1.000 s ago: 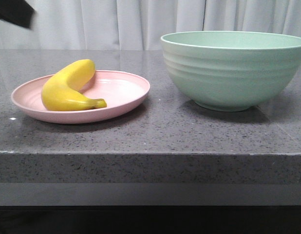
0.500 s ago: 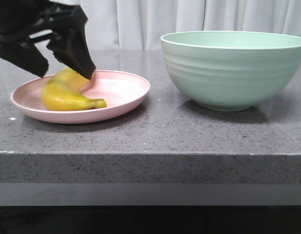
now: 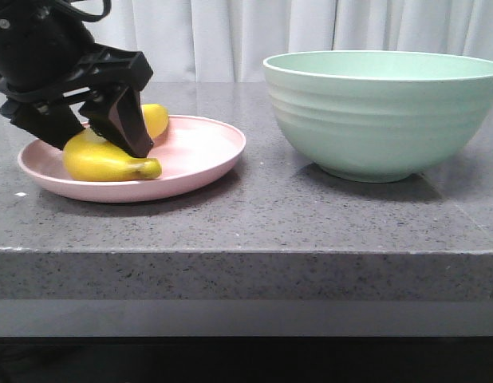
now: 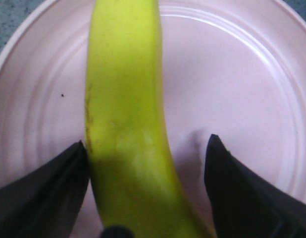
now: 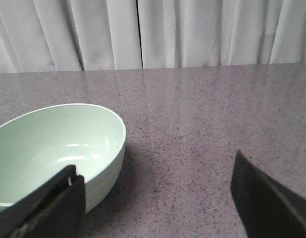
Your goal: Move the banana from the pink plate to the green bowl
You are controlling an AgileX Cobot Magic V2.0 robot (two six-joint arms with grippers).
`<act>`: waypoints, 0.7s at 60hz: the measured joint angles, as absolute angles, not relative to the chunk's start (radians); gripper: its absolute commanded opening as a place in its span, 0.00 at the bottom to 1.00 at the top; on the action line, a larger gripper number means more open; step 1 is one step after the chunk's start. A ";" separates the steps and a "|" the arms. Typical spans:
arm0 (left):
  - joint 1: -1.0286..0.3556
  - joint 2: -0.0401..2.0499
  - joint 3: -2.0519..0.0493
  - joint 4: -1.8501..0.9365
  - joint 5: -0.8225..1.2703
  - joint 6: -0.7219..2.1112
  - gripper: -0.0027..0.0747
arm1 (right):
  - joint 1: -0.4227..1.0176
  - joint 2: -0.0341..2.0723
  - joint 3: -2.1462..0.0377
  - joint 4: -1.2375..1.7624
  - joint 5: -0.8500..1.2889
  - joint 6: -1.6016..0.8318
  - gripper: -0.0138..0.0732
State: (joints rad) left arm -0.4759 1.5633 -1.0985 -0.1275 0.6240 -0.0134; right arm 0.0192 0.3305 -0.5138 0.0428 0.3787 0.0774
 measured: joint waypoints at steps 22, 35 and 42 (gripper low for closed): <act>-0.476 1.565 -1.099 -0.131 0.624 -0.015 0.39 | 0.019 0.331 -0.514 0.043 0.379 0.077 0.86; -0.476 1.565 -1.099 -0.131 0.614 -0.015 0.26 | 0.019 0.331 -0.514 0.043 0.379 0.077 0.86; -0.476 1.569 -1.099 -0.131 0.581 -0.015 0.23 | 0.019 0.331 -0.514 0.043 0.379 0.077 0.86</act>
